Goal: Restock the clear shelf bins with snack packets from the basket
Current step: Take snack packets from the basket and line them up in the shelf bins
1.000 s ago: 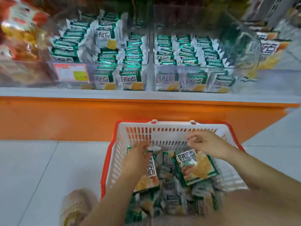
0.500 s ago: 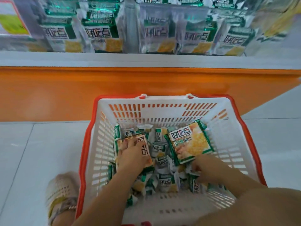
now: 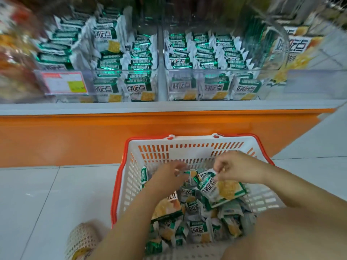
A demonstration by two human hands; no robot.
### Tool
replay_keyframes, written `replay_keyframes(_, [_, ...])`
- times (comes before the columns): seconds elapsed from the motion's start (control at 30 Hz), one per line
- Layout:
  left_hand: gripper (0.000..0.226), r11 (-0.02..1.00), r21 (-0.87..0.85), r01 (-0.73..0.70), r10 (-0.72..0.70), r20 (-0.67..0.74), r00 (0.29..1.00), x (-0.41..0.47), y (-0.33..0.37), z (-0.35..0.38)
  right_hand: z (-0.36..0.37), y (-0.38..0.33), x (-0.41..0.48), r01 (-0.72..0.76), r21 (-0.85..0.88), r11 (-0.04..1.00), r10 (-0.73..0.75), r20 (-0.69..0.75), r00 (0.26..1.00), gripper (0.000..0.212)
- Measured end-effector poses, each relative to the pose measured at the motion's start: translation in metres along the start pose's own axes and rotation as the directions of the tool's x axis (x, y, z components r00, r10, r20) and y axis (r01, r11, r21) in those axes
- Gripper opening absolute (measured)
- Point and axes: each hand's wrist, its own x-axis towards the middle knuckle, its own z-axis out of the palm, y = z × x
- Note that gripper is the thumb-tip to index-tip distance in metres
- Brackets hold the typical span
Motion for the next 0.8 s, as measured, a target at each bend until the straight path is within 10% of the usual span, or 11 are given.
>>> replay_keyframes(0.3, [0.01,0.897,-0.303,-0.322,0.203,-0.363,0.909,-0.056,0.082,-0.121,-0.096,-0.135,-0.016,0.24,-0.024,0.97,-0.234,-0.337,0.912,0.016])
replay_keyframes(0.63, [0.033,0.933,0.025,-0.359,0.297,-0.617,0.729,-0.094,0.09,-0.198,-0.09,-0.216,0.005,0.433,0.153,0.888,-0.228,-0.672,0.704,0.012])
replay_keyframes(0.8, [0.033,0.936,0.191,-0.295,0.344,-0.663,0.665,-0.083,0.097,-0.233,-0.096,-0.211,0.02,0.383,0.138,0.913,-0.16,-0.742,0.65,0.047])
